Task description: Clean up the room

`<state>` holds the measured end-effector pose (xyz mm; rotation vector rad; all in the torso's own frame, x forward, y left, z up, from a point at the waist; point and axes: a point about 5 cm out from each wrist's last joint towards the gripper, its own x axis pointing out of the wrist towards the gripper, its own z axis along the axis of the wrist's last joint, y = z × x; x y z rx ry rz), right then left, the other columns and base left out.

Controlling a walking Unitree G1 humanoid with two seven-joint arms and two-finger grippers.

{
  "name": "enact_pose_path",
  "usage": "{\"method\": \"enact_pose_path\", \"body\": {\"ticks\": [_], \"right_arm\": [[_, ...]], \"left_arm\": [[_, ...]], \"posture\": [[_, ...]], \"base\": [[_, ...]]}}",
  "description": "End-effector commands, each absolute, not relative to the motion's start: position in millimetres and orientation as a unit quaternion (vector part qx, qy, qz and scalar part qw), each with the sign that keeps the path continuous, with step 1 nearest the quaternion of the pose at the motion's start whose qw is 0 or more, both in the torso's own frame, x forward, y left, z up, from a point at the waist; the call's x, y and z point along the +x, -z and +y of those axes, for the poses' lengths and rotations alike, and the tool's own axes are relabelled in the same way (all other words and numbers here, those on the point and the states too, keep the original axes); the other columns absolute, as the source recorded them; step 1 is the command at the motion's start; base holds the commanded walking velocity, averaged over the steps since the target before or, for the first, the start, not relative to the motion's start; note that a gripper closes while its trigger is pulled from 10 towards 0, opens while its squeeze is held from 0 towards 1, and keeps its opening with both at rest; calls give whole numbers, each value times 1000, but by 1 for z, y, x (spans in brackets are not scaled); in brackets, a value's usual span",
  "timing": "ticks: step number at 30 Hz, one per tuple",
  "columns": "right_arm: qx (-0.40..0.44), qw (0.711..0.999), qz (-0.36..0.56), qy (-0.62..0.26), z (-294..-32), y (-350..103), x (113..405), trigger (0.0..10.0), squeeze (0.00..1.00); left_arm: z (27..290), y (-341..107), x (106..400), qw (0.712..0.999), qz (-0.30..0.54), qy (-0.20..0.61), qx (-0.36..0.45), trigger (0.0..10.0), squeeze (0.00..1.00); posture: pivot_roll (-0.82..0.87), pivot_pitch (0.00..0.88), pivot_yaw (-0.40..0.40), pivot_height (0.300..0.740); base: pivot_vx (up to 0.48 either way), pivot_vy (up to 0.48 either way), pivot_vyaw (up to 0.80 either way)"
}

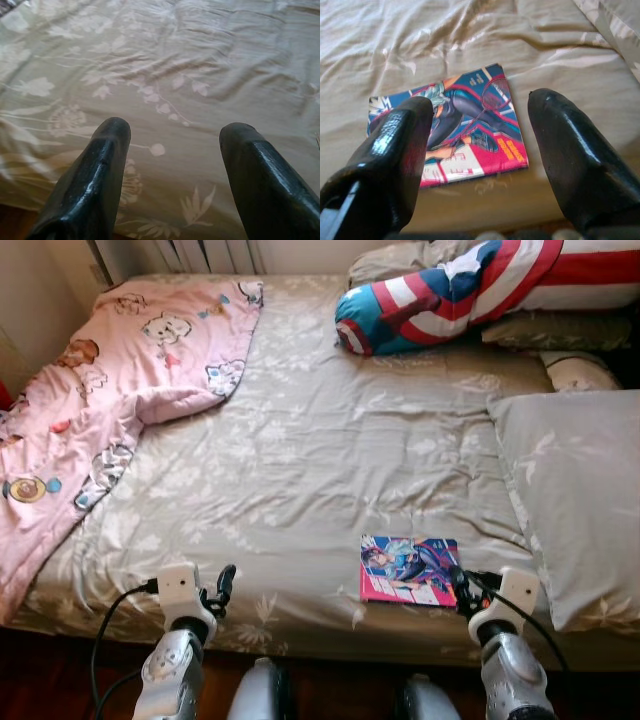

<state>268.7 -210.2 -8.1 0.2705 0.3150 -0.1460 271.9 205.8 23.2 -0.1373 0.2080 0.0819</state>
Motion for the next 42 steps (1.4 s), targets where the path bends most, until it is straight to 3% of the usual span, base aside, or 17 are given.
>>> {"method": "enact_pose_path", "body": {"ticks": [1, 5, 11, 14, 23, 25, 29, 35, 42], "right_arm": [[135, 970, 186, 77, -209, 19, 259, 10000, 0], [131, 960, 233, 78, -207, 35, 242, 10000, 0], [116, 944, 293, 96, -209, 53, 219, 10000, 0], [100, 926, 348, 110, -211, 67, 199, 10000, 0], [73, 909, 400, 94, -209, 79, 180, 10000, 0], [67, 906, 407, 91, -208, 80, 178, 10000, 0], [-50, 907, 416, 36, -205, 81, 177, 10000, 0], [-29, 908, 416, 40, -202, 81, 179, 10000, 0], [-58, 911, 407, 31, -199, 79, 182, 10000, 0]], "left_arm": [[215, -14, 266, 990, 123, -46, -53, 10000, 0], [228, 5, 255, 981, 178, -61, -37, 10000, 0], [228, 23, 244, 969, 243, -45, -28, 10000, 0], [237, 38, 230, 953, 292, -78, -32, 10000, 0], [231, 58, 207, 930, 359, -74, -23, 10000, 0], [231, 60, 205, 928, 363, -79, -26, 10000, 0], [228, 66, 198, 921, 380, -78, -26, 10000, 0], [227, 69, 194, 917, 390, -81, -25, 10000, 0], [227, 68, 195, 915, 398, -72, -18, 10000, 0]], "posture": [[-7, 113, 29, 736], [-9, 98, 34, 740], [-5, 79, 38, 740], [-9, 69, 38, 740], [-9, 93, 31, 740], [-10, 100, 29, 740], [-6, 110, 30, 740], [-7, 123, 31, 740], [0, 133, 36, 740]], "base": [[0, 0, 0], [0, 0, 0], [0, 0, 0], [0, 0, 0], [0, 0, 0], [0, 0, 0], [0, 0, 0], [0, 0, 0], [0, 131, 0]]}}
